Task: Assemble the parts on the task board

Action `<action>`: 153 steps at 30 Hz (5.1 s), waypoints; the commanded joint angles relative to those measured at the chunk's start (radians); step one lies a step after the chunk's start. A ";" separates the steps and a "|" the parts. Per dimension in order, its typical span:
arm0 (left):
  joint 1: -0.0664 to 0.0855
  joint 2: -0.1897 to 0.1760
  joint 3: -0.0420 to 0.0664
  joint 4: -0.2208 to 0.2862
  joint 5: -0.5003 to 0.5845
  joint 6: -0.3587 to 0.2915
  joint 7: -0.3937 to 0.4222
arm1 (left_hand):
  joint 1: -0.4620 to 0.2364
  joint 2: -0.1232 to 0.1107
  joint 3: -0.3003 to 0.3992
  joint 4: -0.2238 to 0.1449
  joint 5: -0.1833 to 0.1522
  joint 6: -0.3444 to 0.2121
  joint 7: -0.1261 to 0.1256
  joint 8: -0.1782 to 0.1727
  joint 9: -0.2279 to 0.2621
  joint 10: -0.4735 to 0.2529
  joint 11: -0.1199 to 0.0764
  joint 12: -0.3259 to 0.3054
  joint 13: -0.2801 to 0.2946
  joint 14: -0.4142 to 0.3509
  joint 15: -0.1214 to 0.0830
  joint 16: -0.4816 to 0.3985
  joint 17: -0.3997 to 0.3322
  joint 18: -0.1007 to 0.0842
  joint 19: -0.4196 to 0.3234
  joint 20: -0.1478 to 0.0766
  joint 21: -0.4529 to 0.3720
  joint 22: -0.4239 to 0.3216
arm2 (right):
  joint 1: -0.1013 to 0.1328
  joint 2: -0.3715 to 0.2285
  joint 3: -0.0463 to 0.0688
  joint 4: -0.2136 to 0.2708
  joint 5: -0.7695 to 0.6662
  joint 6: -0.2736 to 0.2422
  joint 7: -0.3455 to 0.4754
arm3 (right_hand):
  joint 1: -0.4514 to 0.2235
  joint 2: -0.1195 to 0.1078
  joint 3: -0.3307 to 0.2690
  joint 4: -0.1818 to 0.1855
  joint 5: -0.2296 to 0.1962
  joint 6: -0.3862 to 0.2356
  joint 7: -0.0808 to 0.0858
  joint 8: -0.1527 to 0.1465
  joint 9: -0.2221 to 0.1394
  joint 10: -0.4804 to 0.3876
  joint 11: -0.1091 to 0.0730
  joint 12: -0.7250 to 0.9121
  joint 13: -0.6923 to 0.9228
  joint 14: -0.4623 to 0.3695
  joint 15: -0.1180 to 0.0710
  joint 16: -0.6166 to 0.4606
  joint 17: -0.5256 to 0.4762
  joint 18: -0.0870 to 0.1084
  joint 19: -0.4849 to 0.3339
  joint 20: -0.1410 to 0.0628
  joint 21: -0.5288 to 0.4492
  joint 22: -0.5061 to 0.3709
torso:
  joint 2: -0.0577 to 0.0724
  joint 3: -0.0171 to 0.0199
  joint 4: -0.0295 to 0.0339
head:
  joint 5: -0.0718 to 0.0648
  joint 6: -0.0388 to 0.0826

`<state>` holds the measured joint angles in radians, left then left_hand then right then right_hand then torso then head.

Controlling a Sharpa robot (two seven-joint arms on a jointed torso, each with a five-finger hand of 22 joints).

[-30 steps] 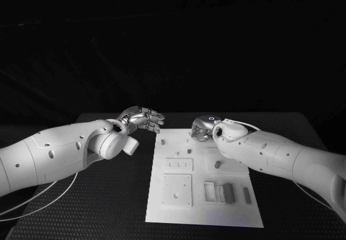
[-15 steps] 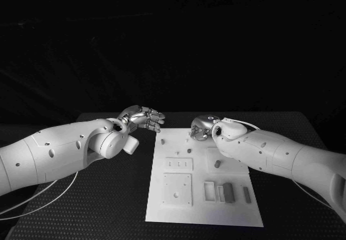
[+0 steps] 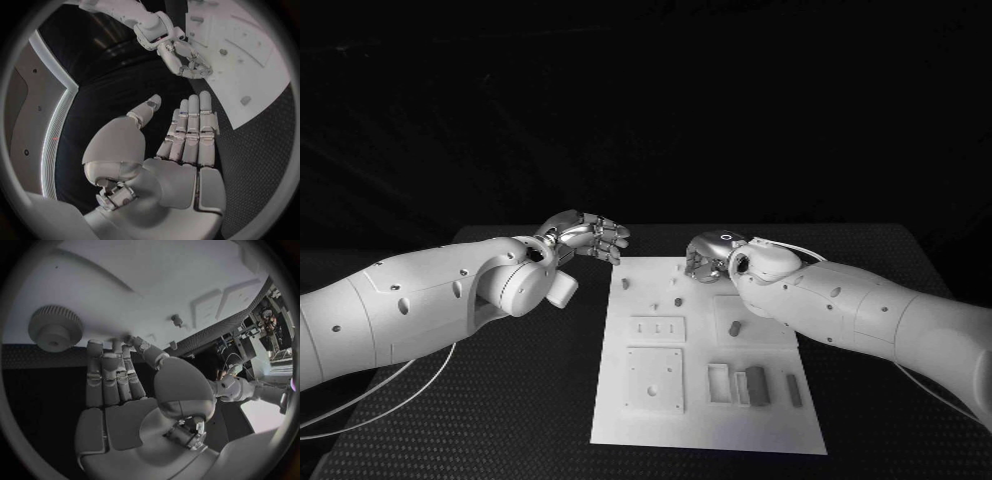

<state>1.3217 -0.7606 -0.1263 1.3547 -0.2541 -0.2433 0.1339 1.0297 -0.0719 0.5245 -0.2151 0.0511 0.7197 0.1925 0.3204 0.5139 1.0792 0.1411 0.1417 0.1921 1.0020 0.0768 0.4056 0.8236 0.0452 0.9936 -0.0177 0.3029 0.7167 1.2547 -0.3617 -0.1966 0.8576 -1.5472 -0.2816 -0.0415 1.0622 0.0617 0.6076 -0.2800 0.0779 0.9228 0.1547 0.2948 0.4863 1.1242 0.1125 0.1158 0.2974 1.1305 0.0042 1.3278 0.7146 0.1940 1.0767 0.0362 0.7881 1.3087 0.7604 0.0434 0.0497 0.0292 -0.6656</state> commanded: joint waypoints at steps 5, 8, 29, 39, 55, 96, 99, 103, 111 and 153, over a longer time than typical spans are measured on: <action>0.001 -0.001 0.001 0.002 -0.004 0.011 0.006 | 0.002 -0.008 -0.002 0.005 -0.002 -0.008 0.033 -0.006 0.000 0.002 0.007 -0.006 0.002 0.002 0.003 -0.007 0.002 0.015 -0.007 -0.002 -0.006 0.002 | 0.019 -0.011 0.001 0.029 -0.041 0.006 -0.028 | 0.002 0.003 0.010 -0.002 0.003 0.011 -0.003 0.006 0.007 0.009 -0.002 0.006 0.003 0.004 -0.005 0.004 -0.002 0.068 0.005 -0.006 0.008 0.022 | 0.000 -0.0008 -0.0019 | -0.001 0.005; 0.002 0.001 0.001 0.002 -0.004 0.012 0.006 | 0.002 -0.008 -0.002 0.005 -0.002 -0.008 0.033 -0.006 0.000 0.002 0.007 -0.007 0.002 0.002 0.003 -0.008 0.002 0.015 -0.007 -0.002 -0.007 0.002 | 0.019 0.000 0.001 0.017 -0.042 0.012 -0.028 | 0.002 0.001 0.011 -0.002 0.003 0.012 -0.003 0.006 0.008 0.009 -0.003 0.006 0.004 0.004 -0.005 0.005 -0.003 0.068 0.006 -0.006 0.009 0.022 | 0.000 -0.0003 -0.0010 | -0.002 0.007; 0.002 0.006 0.001 0.004 -0.004 0.012 0.006 | 0.002 -0.008 -0.002 0.005 -0.002 -0.008 0.033 -0.006 0.000 0.003 0.007 -0.007 0.002 0.002 0.003 -0.009 0.003 0.015 -0.007 -0.002 -0.007 0.002 | 0.017 0.053 0.000 -0.036 -0.047 0.043 -0.037 | -0.008 -0.005 0.012 0.002 0.003 0.010 -0.002 0.005 0.008 0.007 -0.002 0.004 0.008 0.005 -0.005 0.003 -0.005 0.068 0.005 -0.006 0.010 0.021 | 0.001 -0.0007 0.0018 | 0.001 0.006; 0.002 0.006 0.001 0.004 -0.004 0.013 0.006 | 0.002 -0.008 -0.002 0.005 -0.002 -0.008 0.033 -0.006 0.000 0.003 0.007 -0.008 0.003 0.003 0.003 -0.010 0.004 0.015 -0.007 -0.002 -0.007 0.003 | 0.016 0.058 0.000 -0.034 -0.038 0.012 -0.028 | -0.012 -0.008 0.013 0.005 0.003 0.008 -0.001 0.004 0.008 0.007 -0.002 0.004 0.010 0.004 -0.005 0.003 -0.006 0.068 0.005 -0.006 0.010 0.021 | 0.000 0.0003 0.0013 | 0.003 0.003; 0.002 0.006 0.001 0.004 -0.004 0.013 0.005 | 0.002 -0.008 -0.002 0.006 -0.002 -0.008 0.033 -0.006 0.000 0.003 0.007 -0.009 0.004 0.003 0.003 -0.011 0.006 0.015 -0.007 -0.002 -0.008 0.003 | 0.013 0.062 0.000 -0.035 -0.014 0.025 -0.020 | -0.013 -0.017 0.019 0.003 0.003 0.003 0.000 0.002 0.007 0.005 -0.002 0.002 0.015 0.004 -0.005 0.001 -0.009 0.068 0.004 -0.008 0.009 0.020 | 0.000 0.0001 0.0014 | 0.005 0.001; 0.002 0.008 0.001 0.003 -0.004 0.015 0.003 | 0.001 -0.008 -0.003 0.007 -0.002 -0.008 0.033 -0.006 0.000 0.003 0.007 -0.011 0.005 0.004 0.003 -0.014 0.008 0.015 -0.007 -0.002 -0.008 0.004 | -0.006 0.057 -0.002 -0.069 0.001 0.057 0.001 | 0.059 -0.117 0.006 0.000 0.002 -0.055 0.007 0.002 -0.002 -0.025 0.007 0.007 0.063 -0.050 0.005 0.007 -0.024 0.068 -0.041 0.013 0.001 0.020 | 0.002 0.0000 0.0016 | 0.006 -0.003; 0.002 0.007 0.001 0.004 -0.004 0.015 0.003 | 0.001 -0.008 -0.003 0.007 -0.002 -0.008 0.033 -0.006 0.000 0.003 0.007 -0.011 0.005 0.004 0.003 -0.015 0.009 0.015 -0.007 -0.002 -0.009 0.004 | -0.006 0.057 -0.002 -0.071 0.004 0.065 0.007 | 0.054 -0.109 0.005 0.002 0.002 -0.051 0.009 0.003 -0.002 -0.017 0.003 0.015 0.076 -0.050 0.001 0.008 -0.025 0.068 -0.040 0.014 0.001 0.019 | 0.002 0.0000 0.0020 | 0.005 -0.005; 0.002 0.006 0.001 0.004 -0.004 0.014 0.002 | 0.001 -0.008 -0.003 0.007 -0.002 -0.008 0.033 -0.006 0.000 0.004 0.007 -0.011 0.005 0.004 0.003 -0.015 0.009 0.015 -0.007 -0.002 -0.009 0.004 | -0.008 0.058 -0.002 -0.066 0.016 0.069 0.023 | 0.050 -0.109 0.003 0.002 0.002 -0.049 0.009 0.004 -0.002 -0.016 0.001 0.020 0.090 -0.052 -0.001 0.008 -0.026 0.068 -0.040 0.014 0.000 0.019 | 0.001 0.0002 0.0018 | 0.007 -0.008; 0.002 0.007 0.001 0.004 -0.004 0.015 0.002 | 0.001 -0.008 -0.003 0.007 -0.002 -0.008 0.033 -0.006 0.000 0.004 0.007 -0.012 0.005 0.004 0.003 -0.016 0.010 0.015 -0.007 -0.002 -0.009 0.005 | -0.010 0.064 -0.003 -0.061 0.020 0.055 0.025 | 0.043 -0.113 0.001 0.010 0.002 -0.028 0.009 0.015 0.002 -0.013 -0.008 0.048 0.153 -0.054 -0.010 0.011 -0.027 0.068 -0.039 0.013 -0.001 0.019 | 0.000 -0.0002 0.0013 | 0.008 -0.012; 0.003 0.002 0.001 0.007 -0.004 0.018 -0.002 | 0.001 -0.008 -0.003 0.008 -0.002 -0.009 0.033 -0.007 0.000 0.004 0.008 -0.014 0.007 0.005 0.003 -0.019 0.013 0.015 -0.007 -0.001 -0.010 0.006 | -0.008 0.048 -0.001 -0.049 0.024 -0.065 -0.019 | 0.018 -0.056 0.007 0.018 0.002 0.055 -0.035 0.065 0.084 0.023 -0.052 0.115 0.378 -0.006 -0.053 0.032 -0.020 0.068 0.012 -0.014 0.031 0.020 | 0.000 0.0009 0.0015 | 0.010 -0.010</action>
<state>1.3229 -0.7600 -0.1260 1.3594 -0.2559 -0.2387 0.1263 1.0297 -0.0719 0.5219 -0.2124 0.0511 0.7161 0.1889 0.3204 0.5139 1.0828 0.1446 0.1305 0.1972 1.0020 0.0768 0.3902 0.8355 0.0431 0.9936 -0.0177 0.2990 0.7213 1.2468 -0.3165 -0.1976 0.8059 -1.5269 -0.3463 -0.0623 1.0793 0.0002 0.6141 -0.2646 0.0774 0.9742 0.1200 0.3582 0.5312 1.1437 0.0606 0.2310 0.6739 1.1243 -0.0427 1.3574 0.6933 0.2213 1.0850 0.0215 0.8134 1.3087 0.7599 0.0438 0.0500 0.0403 -0.6750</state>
